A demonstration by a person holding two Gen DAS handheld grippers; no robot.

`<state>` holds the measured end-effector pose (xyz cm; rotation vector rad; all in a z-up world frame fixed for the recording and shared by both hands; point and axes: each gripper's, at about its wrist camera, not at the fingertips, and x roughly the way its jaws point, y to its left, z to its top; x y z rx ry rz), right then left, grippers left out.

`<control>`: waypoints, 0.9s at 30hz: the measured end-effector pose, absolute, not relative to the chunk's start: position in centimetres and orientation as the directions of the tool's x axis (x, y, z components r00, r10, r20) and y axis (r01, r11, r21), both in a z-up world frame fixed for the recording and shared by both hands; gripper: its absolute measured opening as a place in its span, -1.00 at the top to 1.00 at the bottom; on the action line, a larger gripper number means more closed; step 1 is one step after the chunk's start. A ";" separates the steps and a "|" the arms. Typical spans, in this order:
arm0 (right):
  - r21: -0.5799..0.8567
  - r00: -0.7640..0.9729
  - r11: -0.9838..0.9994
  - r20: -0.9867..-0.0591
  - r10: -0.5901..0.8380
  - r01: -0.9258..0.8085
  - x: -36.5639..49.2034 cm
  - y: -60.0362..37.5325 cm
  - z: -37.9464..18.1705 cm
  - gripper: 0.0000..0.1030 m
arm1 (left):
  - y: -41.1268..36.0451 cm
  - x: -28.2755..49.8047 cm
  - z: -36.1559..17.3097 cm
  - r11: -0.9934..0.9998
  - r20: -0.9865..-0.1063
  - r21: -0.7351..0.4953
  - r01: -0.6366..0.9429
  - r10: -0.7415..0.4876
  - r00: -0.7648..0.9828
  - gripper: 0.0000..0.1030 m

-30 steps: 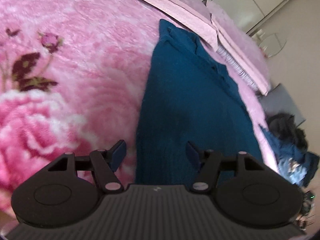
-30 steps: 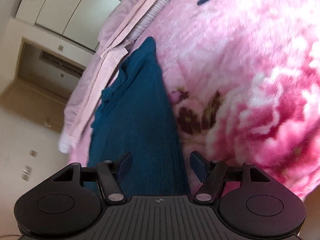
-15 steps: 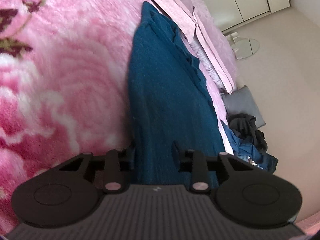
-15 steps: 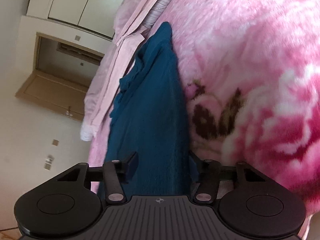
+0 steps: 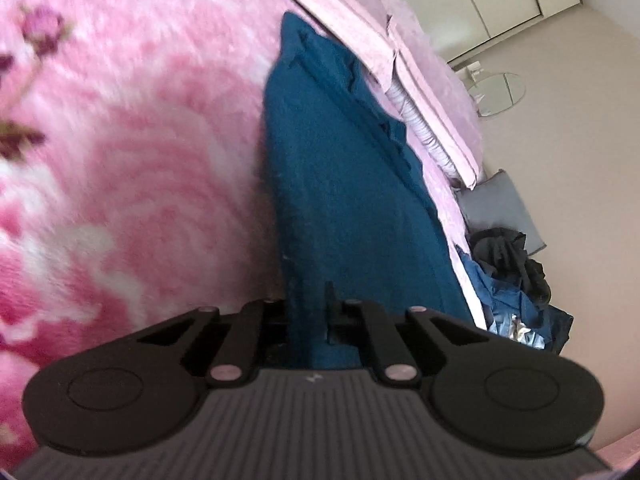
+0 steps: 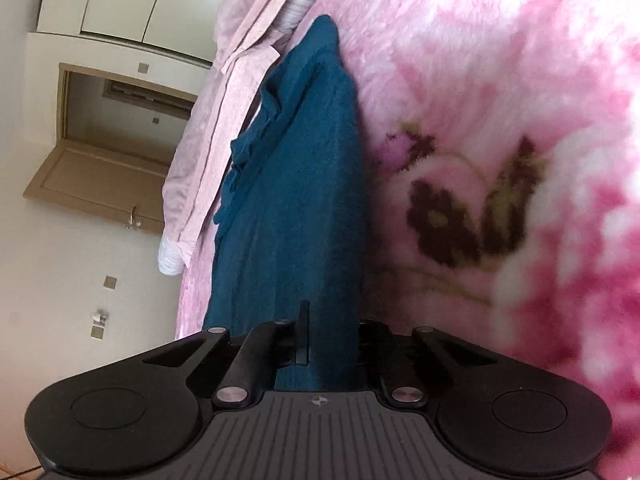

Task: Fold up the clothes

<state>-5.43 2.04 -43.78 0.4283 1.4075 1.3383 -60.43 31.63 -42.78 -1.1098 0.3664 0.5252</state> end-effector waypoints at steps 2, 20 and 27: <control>0.865 -0.335 0.286 -0.436 0.835 -0.412 -5.6 1.2 -43.1 0.91 | 31.3 -61.0 -41.8 0.362 -0.507 -0.745 -0.560 0.237 0.829 0.90; 0.863 -0.339 0.219 -0.396 0.853 -0.456 -12.8 -8.5 -37.4 0.91 | 17.9 -71.3 -38.2 0.358 -0.427 -0.769 -0.530 0.331 0.842 0.90; 0.871 -0.351 0.241 -0.406 0.844 -0.429 -16.4 -14.6 -37.6 0.91 | 12.7 -74.9 -37.8 0.339 -0.451 -0.769 -0.542 0.313 0.836 0.90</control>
